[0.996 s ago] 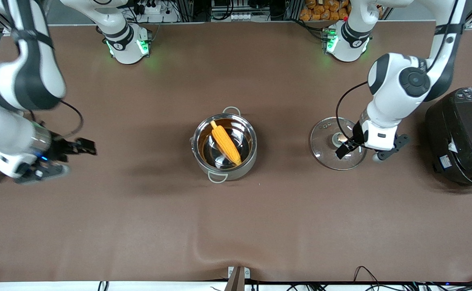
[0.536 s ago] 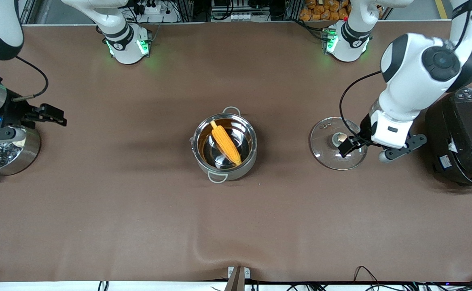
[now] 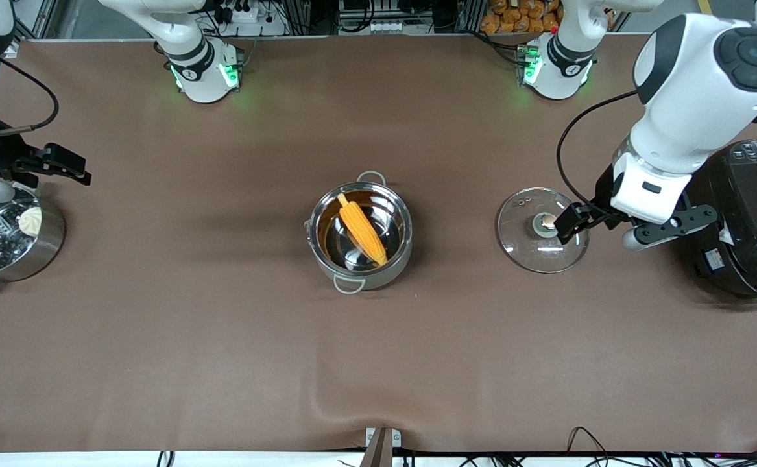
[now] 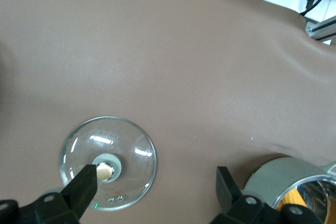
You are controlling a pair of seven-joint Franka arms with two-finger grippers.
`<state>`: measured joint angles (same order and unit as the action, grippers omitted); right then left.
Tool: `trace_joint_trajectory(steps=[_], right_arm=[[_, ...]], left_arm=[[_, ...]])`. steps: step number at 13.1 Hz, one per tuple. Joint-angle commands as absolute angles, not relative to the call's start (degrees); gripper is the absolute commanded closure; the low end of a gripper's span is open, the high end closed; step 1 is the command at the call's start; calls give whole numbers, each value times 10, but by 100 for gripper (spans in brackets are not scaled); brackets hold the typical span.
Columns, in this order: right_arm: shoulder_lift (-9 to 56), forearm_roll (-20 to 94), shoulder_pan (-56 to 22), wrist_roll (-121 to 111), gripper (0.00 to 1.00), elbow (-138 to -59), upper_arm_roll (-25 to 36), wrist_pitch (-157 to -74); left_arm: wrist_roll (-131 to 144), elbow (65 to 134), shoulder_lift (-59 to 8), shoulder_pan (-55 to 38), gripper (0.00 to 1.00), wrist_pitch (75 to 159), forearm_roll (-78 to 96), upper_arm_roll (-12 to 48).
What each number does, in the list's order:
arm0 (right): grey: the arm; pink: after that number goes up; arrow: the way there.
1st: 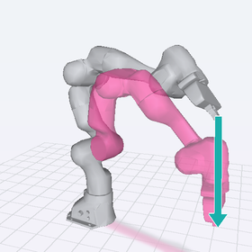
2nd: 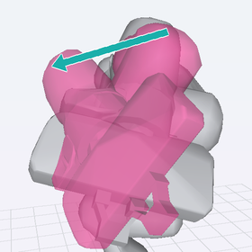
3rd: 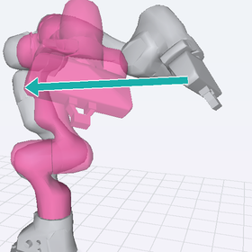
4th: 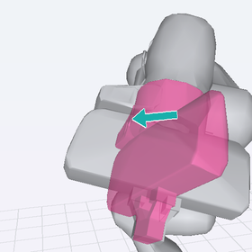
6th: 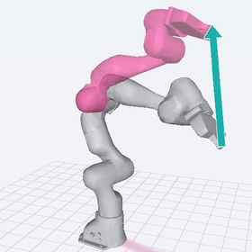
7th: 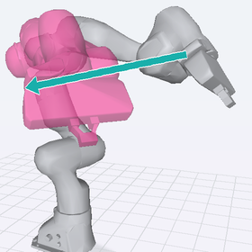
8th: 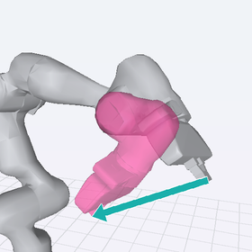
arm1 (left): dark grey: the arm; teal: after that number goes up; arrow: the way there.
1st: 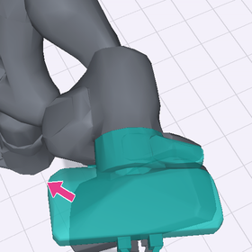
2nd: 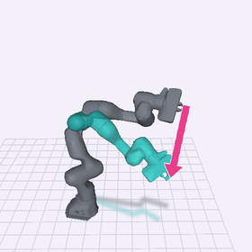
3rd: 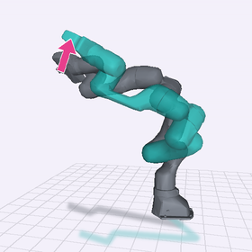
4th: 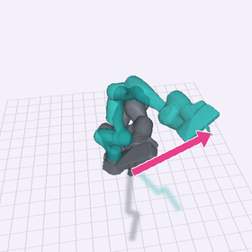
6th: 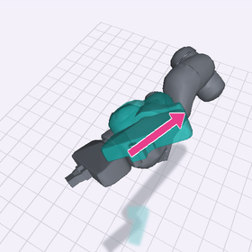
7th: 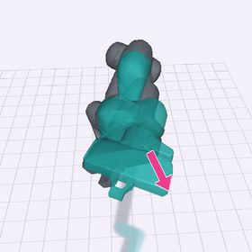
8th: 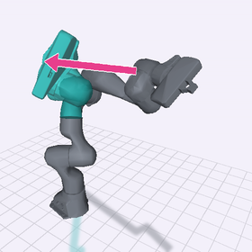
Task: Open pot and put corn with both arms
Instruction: 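Lower the glass lid onto the table and open the left gripper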
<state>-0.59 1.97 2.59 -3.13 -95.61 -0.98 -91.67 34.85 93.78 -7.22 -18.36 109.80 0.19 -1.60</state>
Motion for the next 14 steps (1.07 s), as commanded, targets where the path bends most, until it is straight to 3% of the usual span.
trace_joint_trajectory(steps=[1,14], right_arm=[[-23,12,39,-34,0,-970,-18,-918],[-37,6,57,-40,0,-968,-21,-900]], left_arm=[[338,902,-76,-182,0,1043,-11,-12],[337,887,-76,-182,0,997,-11,-4]])
